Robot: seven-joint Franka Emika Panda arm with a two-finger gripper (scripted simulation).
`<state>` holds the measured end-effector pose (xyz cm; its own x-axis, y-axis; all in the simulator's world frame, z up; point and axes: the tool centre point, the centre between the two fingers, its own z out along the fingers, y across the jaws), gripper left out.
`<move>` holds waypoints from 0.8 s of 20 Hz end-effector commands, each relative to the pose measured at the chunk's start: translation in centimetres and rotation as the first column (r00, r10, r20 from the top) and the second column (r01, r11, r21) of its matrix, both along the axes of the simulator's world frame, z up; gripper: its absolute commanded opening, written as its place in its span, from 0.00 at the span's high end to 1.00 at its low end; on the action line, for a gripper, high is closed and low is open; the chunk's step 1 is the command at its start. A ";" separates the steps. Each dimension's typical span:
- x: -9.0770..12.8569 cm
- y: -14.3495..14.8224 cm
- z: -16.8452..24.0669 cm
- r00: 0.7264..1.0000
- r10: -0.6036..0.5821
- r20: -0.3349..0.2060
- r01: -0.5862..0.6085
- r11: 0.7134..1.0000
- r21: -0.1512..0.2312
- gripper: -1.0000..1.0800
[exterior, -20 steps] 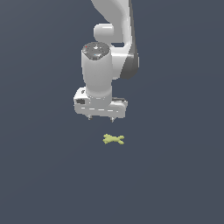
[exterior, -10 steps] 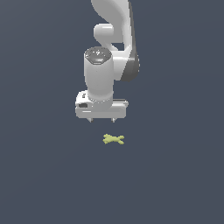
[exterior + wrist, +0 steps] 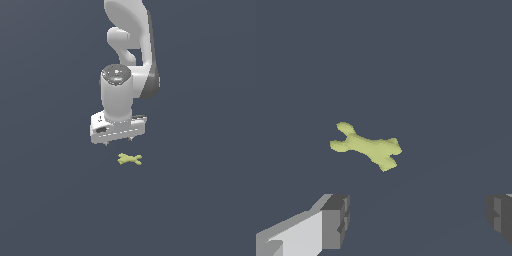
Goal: Pick up the object and move it to a goal position.
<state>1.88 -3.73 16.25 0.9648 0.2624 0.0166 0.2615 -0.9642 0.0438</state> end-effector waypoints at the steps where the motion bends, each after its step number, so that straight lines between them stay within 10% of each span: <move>1: 0.1 0.2 -0.7 0.997 0.076 -0.006 -0.076 0.997 -0.003 0.04; 16: 0.4 1.8 -4.6 0.866 0.499 -0.036 -0.499 0.867 0.002 0.04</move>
<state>2.26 -2.15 12.07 0.7374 0.6753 -0.0164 0.6754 -0.7367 0.0347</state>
